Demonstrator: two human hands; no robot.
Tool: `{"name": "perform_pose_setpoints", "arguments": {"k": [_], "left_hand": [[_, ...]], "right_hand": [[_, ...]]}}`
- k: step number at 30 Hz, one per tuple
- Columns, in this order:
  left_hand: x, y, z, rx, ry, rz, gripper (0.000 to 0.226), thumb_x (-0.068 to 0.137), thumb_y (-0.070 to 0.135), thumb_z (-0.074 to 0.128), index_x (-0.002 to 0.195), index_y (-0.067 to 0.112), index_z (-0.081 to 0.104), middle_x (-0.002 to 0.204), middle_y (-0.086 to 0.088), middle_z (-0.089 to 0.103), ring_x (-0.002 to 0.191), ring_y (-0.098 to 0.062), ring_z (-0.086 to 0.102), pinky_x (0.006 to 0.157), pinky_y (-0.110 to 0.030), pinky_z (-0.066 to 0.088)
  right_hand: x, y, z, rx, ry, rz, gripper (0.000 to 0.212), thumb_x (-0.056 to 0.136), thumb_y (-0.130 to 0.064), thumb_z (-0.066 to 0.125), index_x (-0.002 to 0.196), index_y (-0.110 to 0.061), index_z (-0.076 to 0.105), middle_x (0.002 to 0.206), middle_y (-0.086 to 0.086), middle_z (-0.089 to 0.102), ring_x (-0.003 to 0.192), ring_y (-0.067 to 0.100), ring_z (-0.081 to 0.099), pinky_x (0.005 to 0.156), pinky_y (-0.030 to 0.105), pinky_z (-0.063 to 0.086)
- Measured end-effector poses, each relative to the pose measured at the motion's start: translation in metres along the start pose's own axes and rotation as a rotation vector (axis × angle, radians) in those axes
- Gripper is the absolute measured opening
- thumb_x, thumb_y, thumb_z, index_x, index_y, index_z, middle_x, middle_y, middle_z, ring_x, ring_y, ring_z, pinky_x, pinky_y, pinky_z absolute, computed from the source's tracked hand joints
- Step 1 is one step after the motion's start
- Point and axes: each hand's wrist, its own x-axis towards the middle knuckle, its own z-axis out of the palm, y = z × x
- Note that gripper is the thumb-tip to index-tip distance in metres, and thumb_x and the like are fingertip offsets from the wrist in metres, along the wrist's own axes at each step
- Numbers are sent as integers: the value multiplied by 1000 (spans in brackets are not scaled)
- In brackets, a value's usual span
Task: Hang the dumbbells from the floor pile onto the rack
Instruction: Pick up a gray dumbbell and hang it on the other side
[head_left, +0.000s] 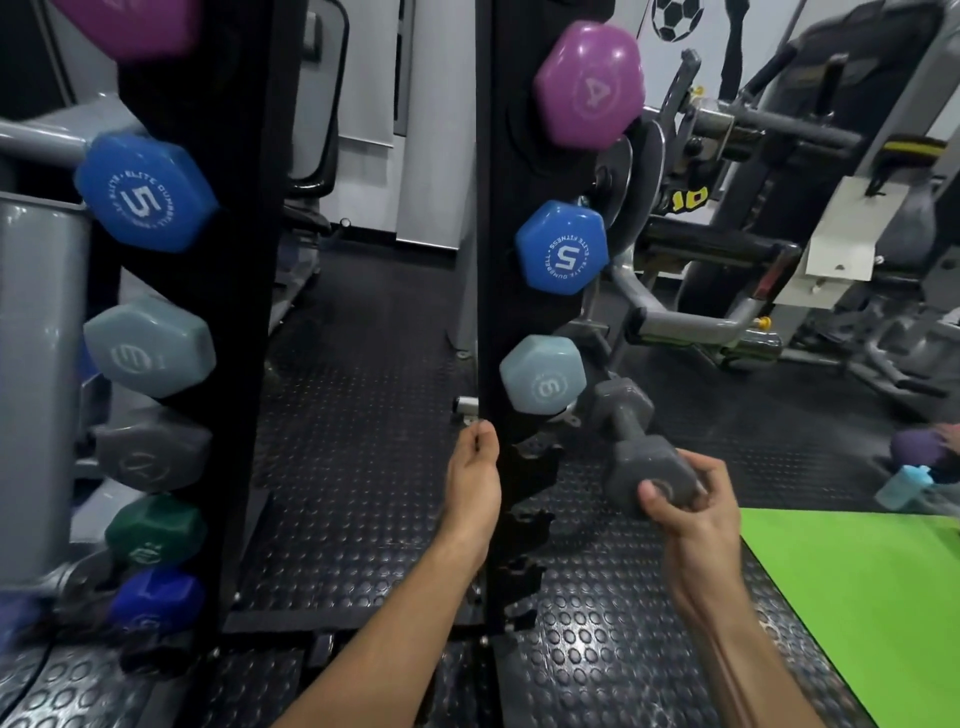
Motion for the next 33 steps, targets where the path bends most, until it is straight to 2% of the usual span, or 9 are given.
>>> {"name": "perform_pose_setpoints", "arguments": {"k": [3, 7, 12, 15, 21, 24, 28, 31, 33], "left_hand": [[7, -8, -5, -10, -23, -16, 55, 108, 52, 40, 156, 26, 43, 158, 9, 48, 147, -11, 43, 126, -42, 31], [10, -14, -11, -26, -33, -31, 55, 107, 52, 42, 155, 26, 46, 155, 7, 52, 144, -11, 47, 124, -42, 34], [2, 0, -13, -93, -66, -22, 47, 112, 37, 37, 153, 18, 48, 152, 2, 56, 141, -12, 50, 124, -39, 35], [0, 5, -15, -115, -82, -13, 44, 113, 36, 35, 149, 19, 53, 143, 4, 62, 131, -9, 57, 120, -35, 39], [5, 1, -18, -93, -77, 1, 43, 113, 38, 33, 143, 21, 59, 137, 8, 66, 135, -12, 56, 121, -39, 39], [7, -2, -18, -86, -78, 6, 47, 112, 41, 33, 147, 20, 57, 145, 4, 62, 137, -12, 55, 122, -41, 39], [7, -3, -16, -80, -78, 9, 42, 112, 41, 33, 138, 25, 63, 137, 10, 67, 132, -8, 58, 120, -37, 40], [6, -2, -15, -77, -73, 16, 36, 112, 40, 33, 125, 34, 66, 123, 19, 70, 123, 1, 61, 117, -32, 42], [4, -1, -15, -76, -83, 9, 38, 112, 41, 33, 131, 31, 64, 128, 18, 68, 128, -1, 59, 119, -33, 40]], "right_hand": [[17, 7, 7, -4, -47, 26, 53, 59, 1, 79, 107, -14, 60, 98, 3, 71, 83, 9, 70, 71, 22, 60], [36, 12, 15, -62, -112, 38, 64, 53, -12, 91, 109, -14, 62, 101, 4, 74, 89, 15, 71, 75, 30, 62], [48, 13, 28, -166, -207, 50, 57, 63, 10, 82, 112, -12, 62, 112, 13, 70, 95, 26, 72, 78, 41, 63], [51, 15, 33, -200, -251, 43, 64, 58, 3, 85, 117, -6, 60, 110, 15, 71, 93, 24, 73, 74, 38, 64], [56, 19, 31, -246, -308, 33, 66, 58, 4, 87, 118, -6, 60, 111, 16, 72, 93, 24, 73, 71, 33, 61], [58, 18, 31, -295, -370, 19, 65, 60, 9, 87, 118, -9, 62, 117, 14, 72, 102, 29, 72, 78, 36, 61], [60, 15, 30, -400, -479, 10, 68, 68, 10, 87, 126, -14, 61, 123, 13, 69, 111, 31, 70, 88, 38, 60], [58, 13, 28, -441, -510, 12, 81, 72, 7, 86, 140, -22, 53, 132, 5, 66, 117, 24, 68, 91, 32, 58], [58, 10, 31, -515, -519, 17, 91, 72, 4, 88, 147, -28, 47, 136, 0, 64, 120, 18, 67, 94, 30, 58]]}}
